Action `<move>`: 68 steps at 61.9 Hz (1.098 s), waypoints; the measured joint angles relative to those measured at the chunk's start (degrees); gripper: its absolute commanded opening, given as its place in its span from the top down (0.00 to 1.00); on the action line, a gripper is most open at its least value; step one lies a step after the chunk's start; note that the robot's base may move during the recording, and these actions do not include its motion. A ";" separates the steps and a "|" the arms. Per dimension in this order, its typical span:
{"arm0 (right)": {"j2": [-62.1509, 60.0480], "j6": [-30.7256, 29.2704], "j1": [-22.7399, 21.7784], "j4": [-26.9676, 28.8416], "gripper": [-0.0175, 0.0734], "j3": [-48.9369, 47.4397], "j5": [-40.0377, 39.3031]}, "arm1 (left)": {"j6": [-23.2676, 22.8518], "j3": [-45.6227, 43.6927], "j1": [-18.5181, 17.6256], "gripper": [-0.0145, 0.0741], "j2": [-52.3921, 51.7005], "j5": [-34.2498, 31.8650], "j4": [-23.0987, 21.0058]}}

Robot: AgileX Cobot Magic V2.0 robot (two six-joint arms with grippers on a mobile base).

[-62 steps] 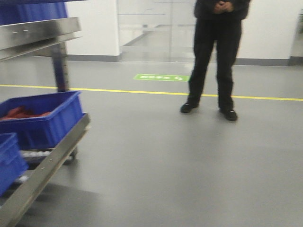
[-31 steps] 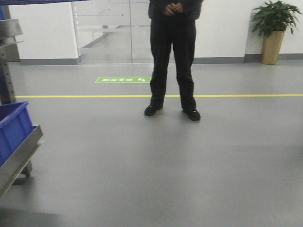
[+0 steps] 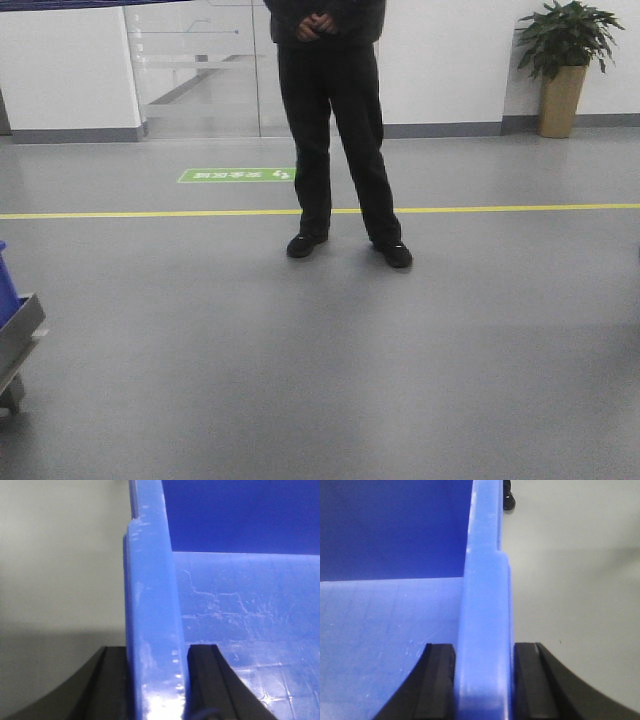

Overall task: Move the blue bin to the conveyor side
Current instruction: 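Hold the blue bin with both grippers while the base drives to the conveyor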

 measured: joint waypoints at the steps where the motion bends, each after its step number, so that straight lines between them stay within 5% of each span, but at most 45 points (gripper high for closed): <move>1: 0.00 0.00 0.00 0.00 0.89 0.00 0.00 | 0.00 0.00 0.00 0.86 0.00 0.00 0.11; 68: 0.00 0.00 0.00 0.00 0.89 0.00 -0.09 | 0.00 0.00 0.00 0.86 0.00 0.00 0.11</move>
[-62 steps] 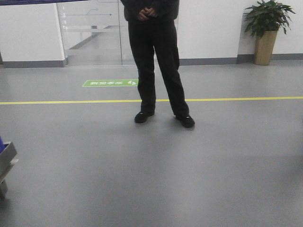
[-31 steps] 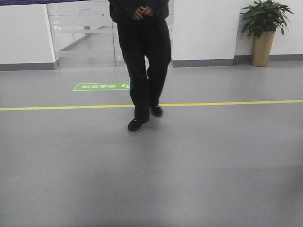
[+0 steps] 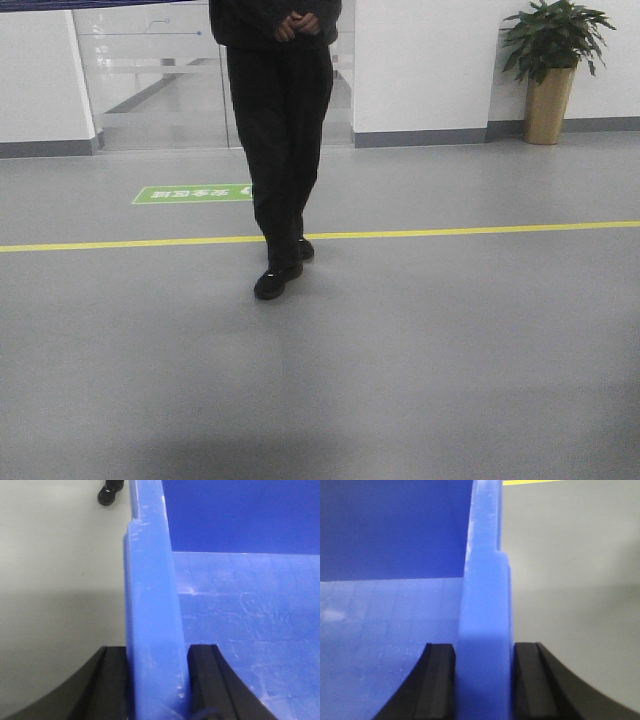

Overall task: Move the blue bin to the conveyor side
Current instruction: 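Hold the blue bin with both grippers while the base drives to the conveyor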

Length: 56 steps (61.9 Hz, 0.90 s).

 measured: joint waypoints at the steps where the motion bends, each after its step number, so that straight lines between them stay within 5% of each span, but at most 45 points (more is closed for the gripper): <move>1: 0.00 0.00 0.00 0.00 0.89 0.00 0.00 | 0.00 0.00 0.00 0.86 0.00 0.00 0.00; 56: 0.10 0.00 0.00 0.10 0.89 0.00 -0.33 | 0.00 0.00 0.00 0.86 0.00 -0.05 0.22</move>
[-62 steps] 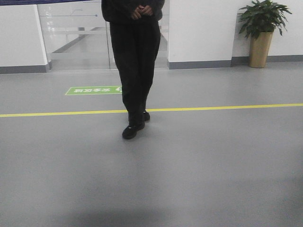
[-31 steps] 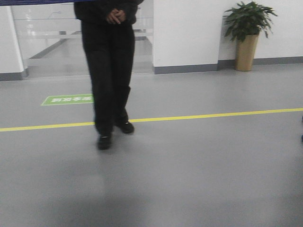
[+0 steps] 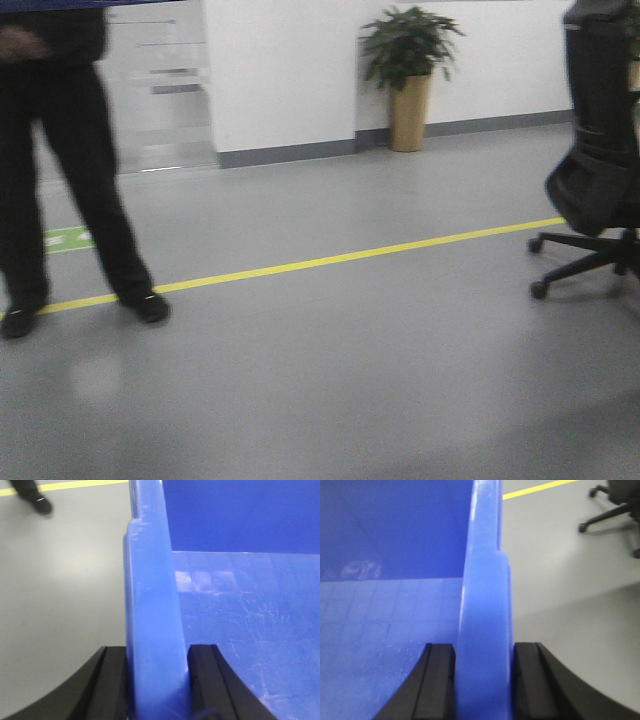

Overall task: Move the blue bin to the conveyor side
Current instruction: 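Hold the blue bin with both grippers while the base drives to the conveyor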

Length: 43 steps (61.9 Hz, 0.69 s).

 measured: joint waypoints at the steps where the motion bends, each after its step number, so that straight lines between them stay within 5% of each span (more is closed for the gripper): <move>1: 0.00 0.00 0.00 0.00 0.89 0.00 0.00 | 0.00 0.00 0.00 0.86 0.00 0.00 0.00; 43: 0.00 0.00 0.00 0.00 0.89 0.10 -0.66 | 0.00 0.00 0.00 0.86 0.00 -0.10 0.00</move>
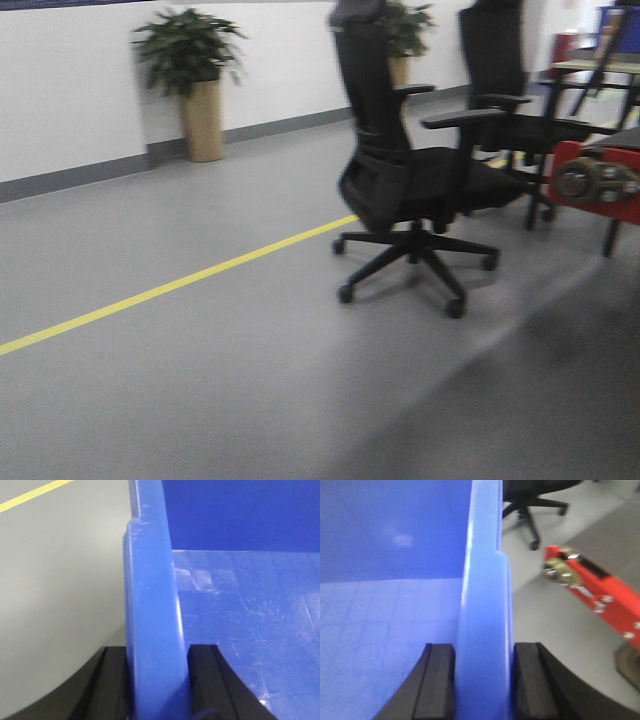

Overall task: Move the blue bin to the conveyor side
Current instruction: 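Hold the blue bin with both grippers while the base drives to the conveyor, then lower the held blue bin onto the grey conveyor belt surface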

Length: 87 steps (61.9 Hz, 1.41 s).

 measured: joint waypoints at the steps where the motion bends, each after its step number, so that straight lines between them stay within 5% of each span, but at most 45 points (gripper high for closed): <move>1: 0.00 0.00 0.00 0.00 0.89 0.00 0.00 | 0.00 0.00 0.00 0.86 0.00 -0.05 0.00; 87: 0.00 0.00 0.00 -0.09 0.89 0.00 0.00 | 0.00 0.00 0.00 0.86 0.00 -0.14 -0.10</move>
